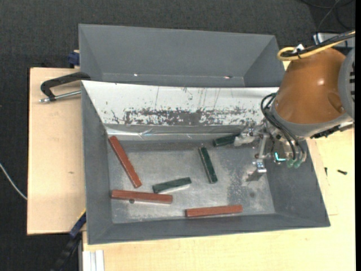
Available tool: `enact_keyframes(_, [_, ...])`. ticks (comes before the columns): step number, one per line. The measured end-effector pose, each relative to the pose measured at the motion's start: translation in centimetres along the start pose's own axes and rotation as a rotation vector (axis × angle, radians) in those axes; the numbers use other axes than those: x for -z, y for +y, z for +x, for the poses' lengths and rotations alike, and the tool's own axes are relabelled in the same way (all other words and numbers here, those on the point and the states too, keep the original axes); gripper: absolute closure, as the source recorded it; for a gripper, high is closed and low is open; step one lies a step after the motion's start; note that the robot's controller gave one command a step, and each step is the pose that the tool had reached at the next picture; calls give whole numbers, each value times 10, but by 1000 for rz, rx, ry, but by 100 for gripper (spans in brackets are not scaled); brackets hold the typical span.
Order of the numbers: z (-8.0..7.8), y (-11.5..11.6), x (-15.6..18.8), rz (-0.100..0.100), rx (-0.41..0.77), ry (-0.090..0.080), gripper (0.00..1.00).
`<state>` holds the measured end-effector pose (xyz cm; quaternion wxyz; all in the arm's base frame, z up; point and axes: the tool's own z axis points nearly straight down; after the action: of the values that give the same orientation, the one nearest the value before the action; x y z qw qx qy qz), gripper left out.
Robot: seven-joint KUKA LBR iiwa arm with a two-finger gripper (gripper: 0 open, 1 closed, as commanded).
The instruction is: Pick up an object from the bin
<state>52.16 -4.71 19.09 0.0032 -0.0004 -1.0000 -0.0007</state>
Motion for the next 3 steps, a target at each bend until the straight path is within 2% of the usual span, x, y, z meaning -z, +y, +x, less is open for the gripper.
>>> enact_keyframes(1, [-1, 0, 4, 1, 1, -7, 0])
enact_keyframes(2, [-42, 7, -28, 3, 77, -19, 0])
enact_keyframes(3, [-48, 13, -82, 0, -4, -10, 0])
